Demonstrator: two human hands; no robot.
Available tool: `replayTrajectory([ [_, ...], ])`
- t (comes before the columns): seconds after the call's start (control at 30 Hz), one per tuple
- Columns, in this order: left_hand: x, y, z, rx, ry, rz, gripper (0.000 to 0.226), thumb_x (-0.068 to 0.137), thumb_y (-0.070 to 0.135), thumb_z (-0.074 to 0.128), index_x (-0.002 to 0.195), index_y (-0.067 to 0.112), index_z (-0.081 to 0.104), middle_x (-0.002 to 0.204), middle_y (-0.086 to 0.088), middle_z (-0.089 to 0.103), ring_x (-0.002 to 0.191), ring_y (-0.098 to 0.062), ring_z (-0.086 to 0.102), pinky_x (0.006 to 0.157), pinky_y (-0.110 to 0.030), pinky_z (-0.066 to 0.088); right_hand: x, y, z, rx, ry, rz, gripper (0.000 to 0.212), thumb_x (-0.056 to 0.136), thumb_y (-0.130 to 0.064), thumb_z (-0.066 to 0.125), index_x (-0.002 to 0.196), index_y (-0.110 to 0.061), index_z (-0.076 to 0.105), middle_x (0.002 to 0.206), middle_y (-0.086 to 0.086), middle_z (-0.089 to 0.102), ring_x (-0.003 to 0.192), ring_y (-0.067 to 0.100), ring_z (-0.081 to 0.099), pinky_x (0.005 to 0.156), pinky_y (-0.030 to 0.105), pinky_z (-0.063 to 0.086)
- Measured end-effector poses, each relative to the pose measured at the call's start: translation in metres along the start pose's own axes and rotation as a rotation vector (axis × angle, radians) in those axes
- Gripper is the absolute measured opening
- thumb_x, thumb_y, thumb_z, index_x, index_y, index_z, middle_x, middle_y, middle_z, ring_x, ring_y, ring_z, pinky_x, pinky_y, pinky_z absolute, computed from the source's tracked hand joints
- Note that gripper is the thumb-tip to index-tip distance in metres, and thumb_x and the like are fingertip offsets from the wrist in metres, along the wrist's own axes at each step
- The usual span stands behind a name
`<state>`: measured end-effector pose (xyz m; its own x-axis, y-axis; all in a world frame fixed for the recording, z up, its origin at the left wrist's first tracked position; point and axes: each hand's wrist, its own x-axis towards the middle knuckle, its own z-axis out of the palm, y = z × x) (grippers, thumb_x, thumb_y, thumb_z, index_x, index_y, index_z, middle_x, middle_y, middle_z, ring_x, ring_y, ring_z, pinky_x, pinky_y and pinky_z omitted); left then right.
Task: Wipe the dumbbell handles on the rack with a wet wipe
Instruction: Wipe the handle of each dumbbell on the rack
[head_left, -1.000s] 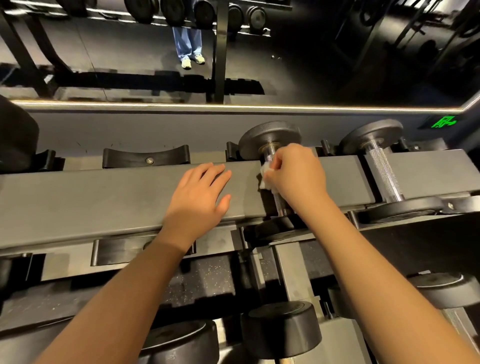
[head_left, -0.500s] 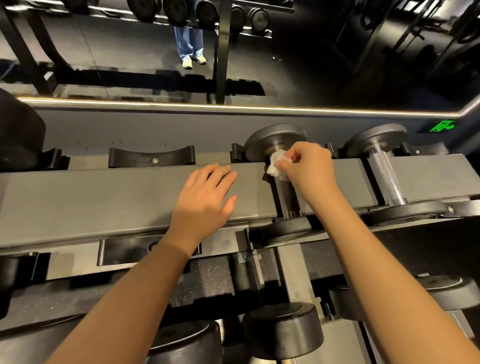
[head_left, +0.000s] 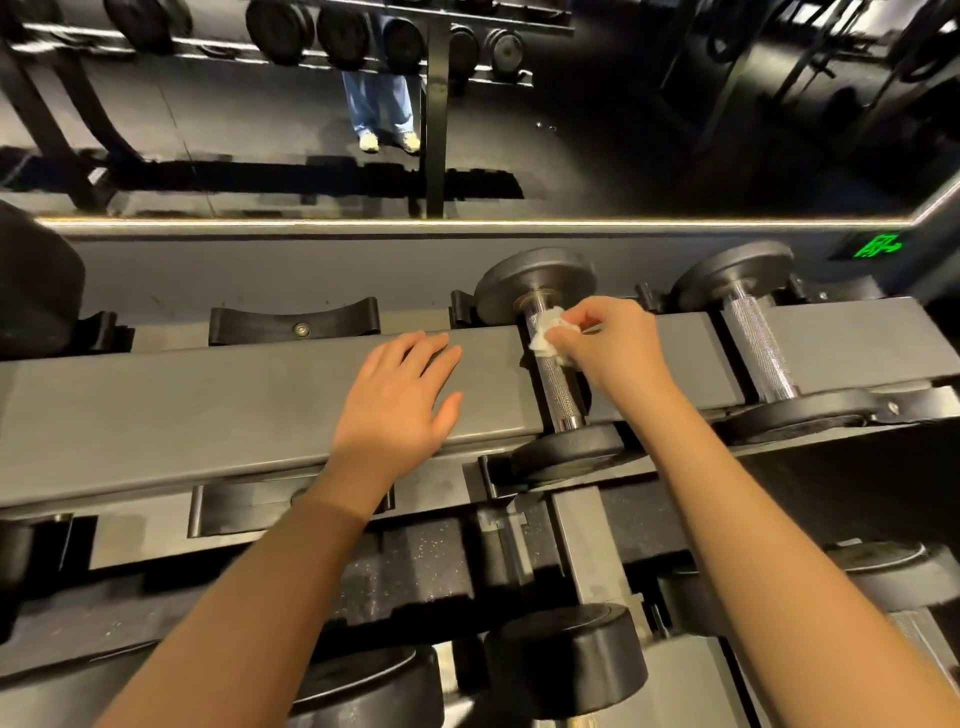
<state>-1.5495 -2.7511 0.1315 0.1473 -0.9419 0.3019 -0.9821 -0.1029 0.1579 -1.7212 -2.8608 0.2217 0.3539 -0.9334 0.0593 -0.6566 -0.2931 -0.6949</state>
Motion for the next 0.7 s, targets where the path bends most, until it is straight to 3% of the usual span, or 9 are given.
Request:
replayTrajectory([
  [0.1,0.000,0.001,0.000,0.000,-0.019,-0.011,0.053,0.090,0.039,0.038,0.131,0.011,0.056,0.131,-0.006,0.057,0.123,-0.027,0.047,0.104,-0.043,0.038,-0.015,0.010,-0.011,-0.050,-0.107,0.059,0.009,0.080,-0.013,0.073,0.078,-0.007,0.067,0.073,-0.004,0.057,0.069,0.009,0.053,0.062,0.018,0.044],
  [0.23,-0.002,0.003,-0.003,-0.011,-0.031,-0.018,0.054,0.090,0.040,0.037,0.131,0.012,0.056,0.132,-0.006,0.057,0.123,-0.028,0.048,0.103,-0.044,0.037,-0.022,0.017,-0.019,-0.101,-0.197,0.087,0.015,0.077,-0.013,0.077,0.083,-0.001,0.071,0.084,0.007,0.066,0.082,0.019,0.060,0.078,0.031,0.051],
  [0.37,0.005,0.018,-0.005,-0.128,0.020,-0.162,0.046,0.091,0.035,0.039,0.122,0.013,0.064,0.124,-0.004,0.060,0.120,-0.027,0.048,0.101,-0.041,0.036,-0.032,0.033,-0.025,0.035,0.004,0.036,0.010,0.078,-0.015,0.076,0.084,-0.010,0.070,0.073,-0.003,0.060,0.066,0.007,0.053,0.057,0.011,0.039],
  [0.47,0.024,0.048,-0.019,-0.348,0.082,-0.279,0.027,0.097,0.018,0.046,0.111,0.014,0.069,0.110,-0.001,0.062,0.110,-0.024,0.049,0.094,-0.036,0.036,-0.036,0.050,-0.045,0.133,0.121,0.037,0.010,0.081,-0.017,0.073,0.088,-0.012,0.070,0.079,-0.003,0.064,0.073,0.008,0.058,0.063,0.014,0.043],
  [0.6,0.054,0.108,-0.043,-0.499,0.042,-0.108,0.029,0.097,0.014,0.046,0.120,0.015,0.064,0.115,0.002,0.059,0.113,-0.016,0.048,0.092,-0.023,0.034,-0.034,0.071,-0.082,0.119,0.212,0.013,0.004,0.087,-0.018,0.066,0.090,-0.016,0.066,0.082,-0.005,0.063,0.077,0.005,0.058,0.065,0.017,0.045],
  [0.7,0.081,0.148,-0.036,-0.340,-0.170,0.062,0.037,0.098,0.019,0.045,0.134,0.014,0.052,0.134,-0.002,0.049,0.123,-0.020,0.041,0.102,-0.032,0.033,-0.023,0.089,-0.108,0.041,0.297,0.005,0.003,0.087,-0.018,0.065,0.090,-0.017,0.067,0.081,-0.004,0.061,0.073,0.006,0.056,0.063,0.021,0.046],
])
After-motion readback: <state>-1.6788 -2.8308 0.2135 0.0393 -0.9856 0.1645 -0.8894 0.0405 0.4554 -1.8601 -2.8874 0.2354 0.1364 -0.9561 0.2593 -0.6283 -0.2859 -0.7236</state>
